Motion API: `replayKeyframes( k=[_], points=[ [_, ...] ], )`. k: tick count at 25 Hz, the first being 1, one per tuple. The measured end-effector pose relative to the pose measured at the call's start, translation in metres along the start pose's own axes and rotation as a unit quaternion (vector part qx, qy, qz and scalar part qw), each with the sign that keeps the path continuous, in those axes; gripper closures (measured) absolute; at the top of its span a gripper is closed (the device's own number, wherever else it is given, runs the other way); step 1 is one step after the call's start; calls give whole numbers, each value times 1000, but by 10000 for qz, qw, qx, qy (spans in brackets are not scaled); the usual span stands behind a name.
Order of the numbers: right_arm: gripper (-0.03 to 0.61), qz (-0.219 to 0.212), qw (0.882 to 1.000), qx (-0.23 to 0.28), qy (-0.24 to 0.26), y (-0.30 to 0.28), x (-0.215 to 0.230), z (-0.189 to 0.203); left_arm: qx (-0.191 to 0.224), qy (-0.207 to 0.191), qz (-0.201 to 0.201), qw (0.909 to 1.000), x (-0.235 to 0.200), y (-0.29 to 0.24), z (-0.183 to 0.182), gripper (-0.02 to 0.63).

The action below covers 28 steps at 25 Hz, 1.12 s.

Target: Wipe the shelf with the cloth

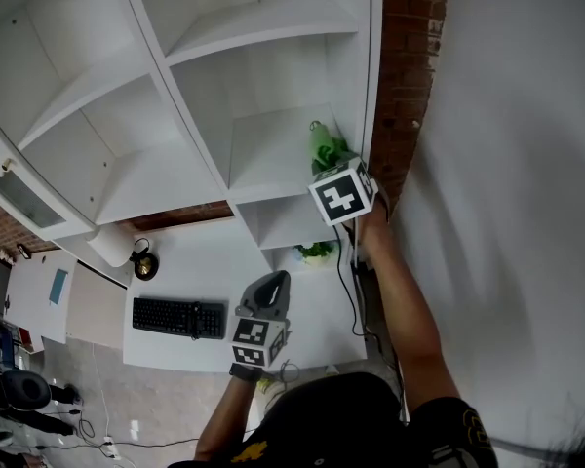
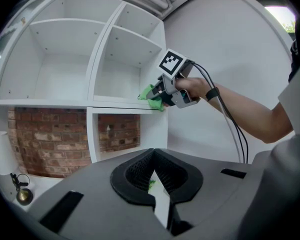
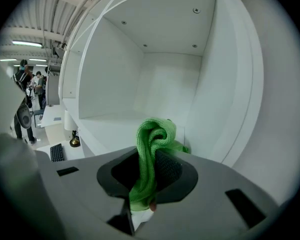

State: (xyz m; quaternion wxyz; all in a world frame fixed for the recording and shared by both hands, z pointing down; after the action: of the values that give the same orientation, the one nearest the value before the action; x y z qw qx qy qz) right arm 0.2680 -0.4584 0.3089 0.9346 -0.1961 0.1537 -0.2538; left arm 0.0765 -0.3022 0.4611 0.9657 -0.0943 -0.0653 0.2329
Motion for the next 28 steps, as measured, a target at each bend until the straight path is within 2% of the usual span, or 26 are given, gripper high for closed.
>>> replayKeyframes(
  k=[3, 6, 11, 15, 17, 19, 22, 28],
  points=[
    [517, 50, 9999, 36, -109, 4, 1, 6, -129, 10, 30, 9999, 1, 1, 2, 597],
    [517, 137, 9998, 92, -109, 9, 2, 10, -65, 7, -12, 10000, 0, 1, 3, 597],
    [517, 268, 9986, 383, -248, 18, 2, 21, -129, 18, -25, 9999, 0, 2, 5, 597],
    [517, 85, 9888, 1142, -958, 31, 11, 41, -104, 12, -107, 9999, -5, 3, 7, 597],
    [517, 21, 9837, 1359, -1174, 34, 13, 47, -206, 27, -156, 9997, -8, 3, 8, 597],
    [517, 107, 9845, 1364, -1098, 35, 11, 49, -256, 24, -179, 9995, -8, 3, 9, 597],
    [517, 283, 9872, 1317, -852, 37, 5, 53, -102, -29, -214, 9997, -5, 1, 5, 597],
    [517, 358, 9892, 1239, -690, 45, 1, 71, -142, 3, -326, 9994, -5, -1, 7, 597]
  ],
)
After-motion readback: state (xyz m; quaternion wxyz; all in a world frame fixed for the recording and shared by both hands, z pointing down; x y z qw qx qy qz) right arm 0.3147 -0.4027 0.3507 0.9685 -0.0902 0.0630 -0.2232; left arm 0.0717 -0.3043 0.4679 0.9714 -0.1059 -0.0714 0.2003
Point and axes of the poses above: the fingertips, and each gripper's own axes: y backward along the fingers, x to its right, z out of its underside, the point moved 10 cm from there along y, backward along the fingers, and after that the axes turned 13 degrees about -z, right-handed, at the moved point
